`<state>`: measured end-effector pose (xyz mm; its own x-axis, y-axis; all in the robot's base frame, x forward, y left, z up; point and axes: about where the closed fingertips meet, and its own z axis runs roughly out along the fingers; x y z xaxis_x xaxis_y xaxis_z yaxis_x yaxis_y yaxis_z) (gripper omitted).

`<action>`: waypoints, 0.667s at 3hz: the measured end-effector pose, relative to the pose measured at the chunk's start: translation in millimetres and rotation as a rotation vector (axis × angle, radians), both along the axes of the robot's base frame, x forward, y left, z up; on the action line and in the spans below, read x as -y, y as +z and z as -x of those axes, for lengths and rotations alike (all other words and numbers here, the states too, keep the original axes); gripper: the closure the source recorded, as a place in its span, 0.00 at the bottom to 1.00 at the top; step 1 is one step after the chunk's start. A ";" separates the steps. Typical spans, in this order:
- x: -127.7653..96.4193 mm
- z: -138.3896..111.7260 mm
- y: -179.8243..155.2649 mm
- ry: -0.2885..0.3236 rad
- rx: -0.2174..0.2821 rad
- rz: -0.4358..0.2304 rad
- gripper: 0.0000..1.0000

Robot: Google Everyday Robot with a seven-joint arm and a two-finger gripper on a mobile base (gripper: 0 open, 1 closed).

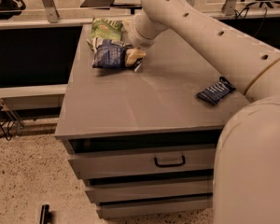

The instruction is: Move blue chip bag near green jalapeno chip bag

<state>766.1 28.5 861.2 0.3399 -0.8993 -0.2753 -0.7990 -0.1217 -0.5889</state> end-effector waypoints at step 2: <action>0.0 -0.1 4.5 0.000 0.000 0.000 0.00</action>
Offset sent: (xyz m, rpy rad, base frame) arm 0.0375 -0.0306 0.1515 -0.3081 -0.0669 -0.1119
